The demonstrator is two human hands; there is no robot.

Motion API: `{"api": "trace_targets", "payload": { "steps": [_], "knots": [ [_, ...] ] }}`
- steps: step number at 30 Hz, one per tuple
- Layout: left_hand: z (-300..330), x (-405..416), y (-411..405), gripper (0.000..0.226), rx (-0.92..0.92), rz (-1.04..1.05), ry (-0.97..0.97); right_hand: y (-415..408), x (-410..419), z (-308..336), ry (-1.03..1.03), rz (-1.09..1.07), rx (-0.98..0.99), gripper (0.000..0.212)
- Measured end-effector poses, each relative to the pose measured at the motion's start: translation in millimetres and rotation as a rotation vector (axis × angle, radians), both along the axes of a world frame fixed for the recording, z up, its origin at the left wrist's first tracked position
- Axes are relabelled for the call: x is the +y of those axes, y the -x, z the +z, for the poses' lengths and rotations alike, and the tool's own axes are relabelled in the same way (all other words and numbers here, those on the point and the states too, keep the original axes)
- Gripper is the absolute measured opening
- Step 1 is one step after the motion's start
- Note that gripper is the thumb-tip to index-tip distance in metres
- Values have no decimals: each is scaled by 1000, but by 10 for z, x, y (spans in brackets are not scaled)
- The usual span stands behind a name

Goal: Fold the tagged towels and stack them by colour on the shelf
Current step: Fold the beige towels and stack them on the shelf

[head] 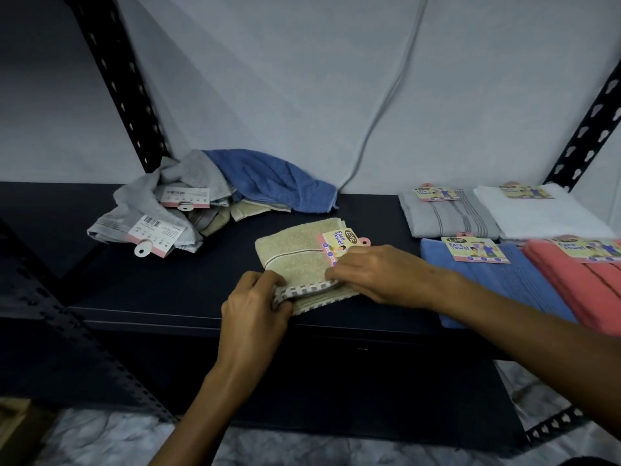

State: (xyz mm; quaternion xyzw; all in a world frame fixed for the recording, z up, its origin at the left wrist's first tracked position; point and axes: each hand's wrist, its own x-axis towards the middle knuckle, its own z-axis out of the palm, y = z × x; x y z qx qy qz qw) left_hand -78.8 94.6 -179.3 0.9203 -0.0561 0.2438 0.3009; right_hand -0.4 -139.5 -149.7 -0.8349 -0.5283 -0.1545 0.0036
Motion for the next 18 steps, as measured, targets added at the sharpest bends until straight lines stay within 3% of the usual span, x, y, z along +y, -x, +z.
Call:
{"api": "trace_targets", "payload": {
  "steps": [2, 6, 11, 14, 18],
  "knots": [
    [-69, 63, 25, 28, -55, -40, -76, -26, -79, -7, -22, 11, -38, 49],
    [-155, 158, 28, 25, -169, -93, -128, -1, -155, -12, -95, 21, -125, 47],
    [-242, 184, 19, 14, -236, -118, -177, 95, -186, -184, -44, -14, -137, 51],
    [-287, 200, 38, 29, -285, -66, -277, 166, -162, -206, -40, -57, -126, 52],
    [-363, 260, 78, 29, -345, -15, -374, 284, -121, -271, -57, -90, -158, 51]
  ]
}}
